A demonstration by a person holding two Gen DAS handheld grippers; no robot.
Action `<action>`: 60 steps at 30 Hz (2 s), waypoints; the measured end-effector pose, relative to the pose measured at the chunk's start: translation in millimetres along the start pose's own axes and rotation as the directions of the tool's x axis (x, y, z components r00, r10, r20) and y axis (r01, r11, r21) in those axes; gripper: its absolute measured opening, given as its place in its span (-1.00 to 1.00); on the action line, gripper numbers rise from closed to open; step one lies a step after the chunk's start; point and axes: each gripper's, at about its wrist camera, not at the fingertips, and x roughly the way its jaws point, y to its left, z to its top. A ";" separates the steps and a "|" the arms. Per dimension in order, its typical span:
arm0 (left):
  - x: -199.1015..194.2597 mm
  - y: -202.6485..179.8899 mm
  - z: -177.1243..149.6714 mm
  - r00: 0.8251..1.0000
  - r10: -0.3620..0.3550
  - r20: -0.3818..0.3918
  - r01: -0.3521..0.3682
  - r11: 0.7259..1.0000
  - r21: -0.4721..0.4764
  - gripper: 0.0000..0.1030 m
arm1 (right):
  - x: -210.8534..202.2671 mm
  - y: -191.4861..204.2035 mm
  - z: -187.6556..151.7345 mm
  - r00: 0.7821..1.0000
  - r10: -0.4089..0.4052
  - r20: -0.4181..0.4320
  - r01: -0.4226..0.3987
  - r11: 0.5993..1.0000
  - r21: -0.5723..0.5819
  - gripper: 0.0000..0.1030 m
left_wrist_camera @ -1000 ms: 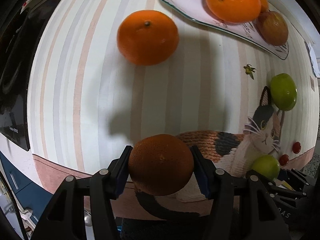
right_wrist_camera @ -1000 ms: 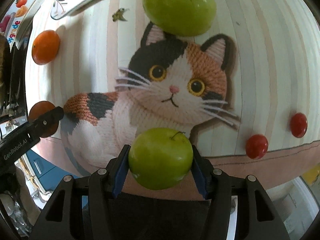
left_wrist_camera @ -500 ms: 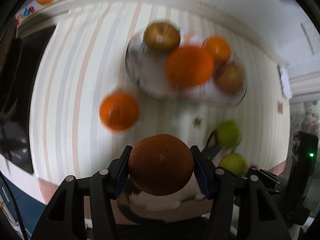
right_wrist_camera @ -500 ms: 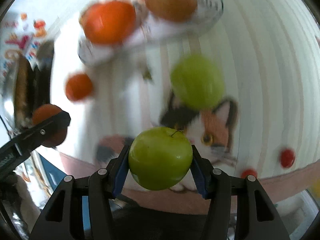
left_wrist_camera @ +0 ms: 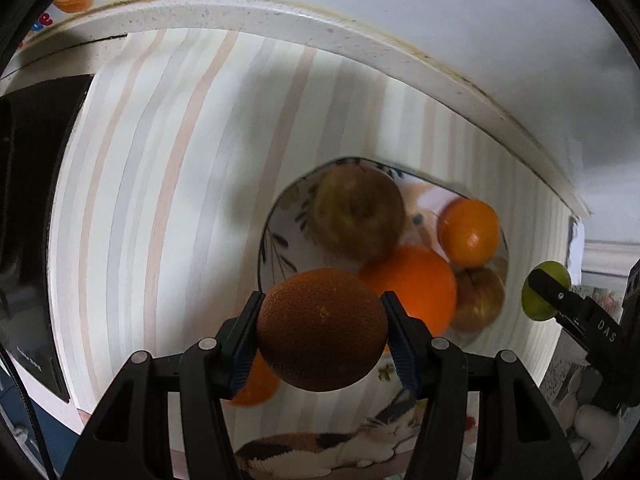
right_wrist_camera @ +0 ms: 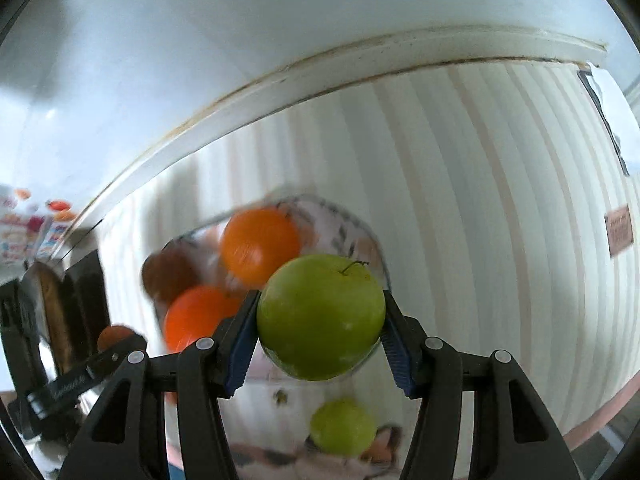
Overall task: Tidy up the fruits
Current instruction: 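Carry both fruits onto the floral plate and open both tools, then lift both tools away from the plate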
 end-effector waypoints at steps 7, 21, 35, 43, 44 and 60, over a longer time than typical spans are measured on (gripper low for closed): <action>12.1 6.3 8.3 0.999 0.006 -0.042 -0.007 1.000 -0.024 0.08 | 44.8 -4.6 22.3 0.998 -0.033 -0.050 0.033 0.999 -0.002 0.15; 19.9 9.0 11.6 0.998 0.000 -0.068 -0.002 0.999 -0.041 0.51 | 65.5 -1.7 26.6 0.995 -0.022 -0.095 0.023 1.000 0.012 0.55; -26.1 -10.9 -23.4 0.985 0.141 0.099 -0.150 0.985 0.083 0.57 | 23.8 35.4 -21.8 0.990 -0.140 0.018 0.141 0.974 -0.176 0.80; -55.9 -12.2 -69.6 0.955 0.188 0.231 -0.222 0.966 0.130 0.57 | -6.1 45.8 -84.0 0.986 -0.144 0.090 0.160 0.962 -0.222 0.80; -61.4 -12.1 -76.4 0.951 0.188 0.247 -0.226 0.965 0.135 0.57 | -13.8 46.5 -92.8 0.985 -0.138 0.107 0.159 0.961 -0.226 0.80; -150.0 -31.1 -180.6 0.885 0.117 0.451 -0.232 0.950 0.208 0.57 | -141.2 49.9 -187.9 0.940 -0.083 0.332 0.176 0.949 -0.261 0.80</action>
